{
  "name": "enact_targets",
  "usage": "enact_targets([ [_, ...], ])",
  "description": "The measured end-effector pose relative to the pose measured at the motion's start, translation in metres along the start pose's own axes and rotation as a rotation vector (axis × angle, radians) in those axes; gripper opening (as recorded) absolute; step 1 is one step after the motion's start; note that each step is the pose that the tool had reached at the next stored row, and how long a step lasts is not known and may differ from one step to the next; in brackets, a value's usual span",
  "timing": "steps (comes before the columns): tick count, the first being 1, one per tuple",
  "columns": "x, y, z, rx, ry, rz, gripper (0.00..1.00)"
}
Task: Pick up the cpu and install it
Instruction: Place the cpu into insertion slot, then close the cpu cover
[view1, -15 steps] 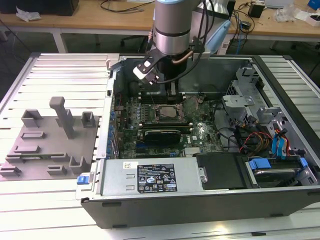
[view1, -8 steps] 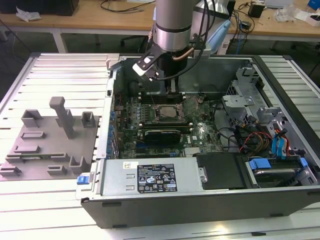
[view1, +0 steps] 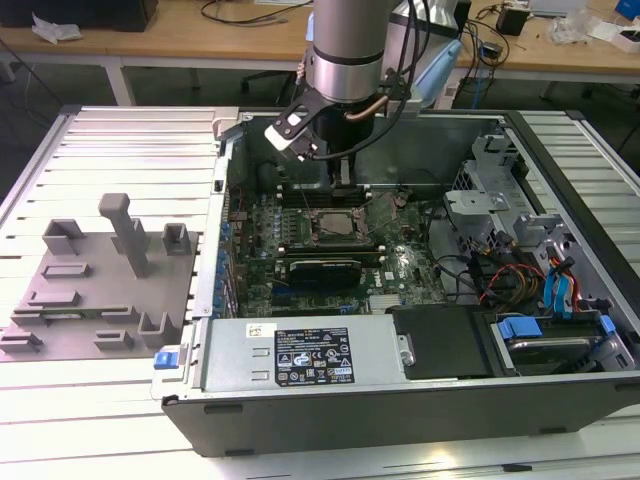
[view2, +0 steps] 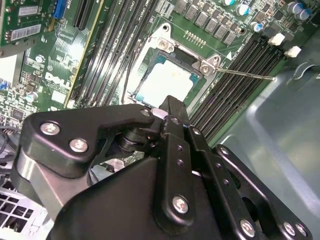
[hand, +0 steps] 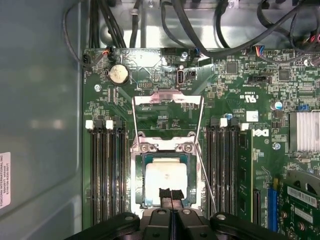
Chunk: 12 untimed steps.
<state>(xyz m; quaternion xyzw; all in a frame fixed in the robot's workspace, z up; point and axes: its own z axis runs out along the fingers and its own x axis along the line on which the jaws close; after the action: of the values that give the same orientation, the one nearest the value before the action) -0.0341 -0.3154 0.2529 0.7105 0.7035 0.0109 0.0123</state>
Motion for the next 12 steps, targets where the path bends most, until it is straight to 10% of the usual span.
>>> enact_targets([
  [12, 0.0, 0.0, 0.0, 0.0326, -0.0003, 0.0, 0.11],
])
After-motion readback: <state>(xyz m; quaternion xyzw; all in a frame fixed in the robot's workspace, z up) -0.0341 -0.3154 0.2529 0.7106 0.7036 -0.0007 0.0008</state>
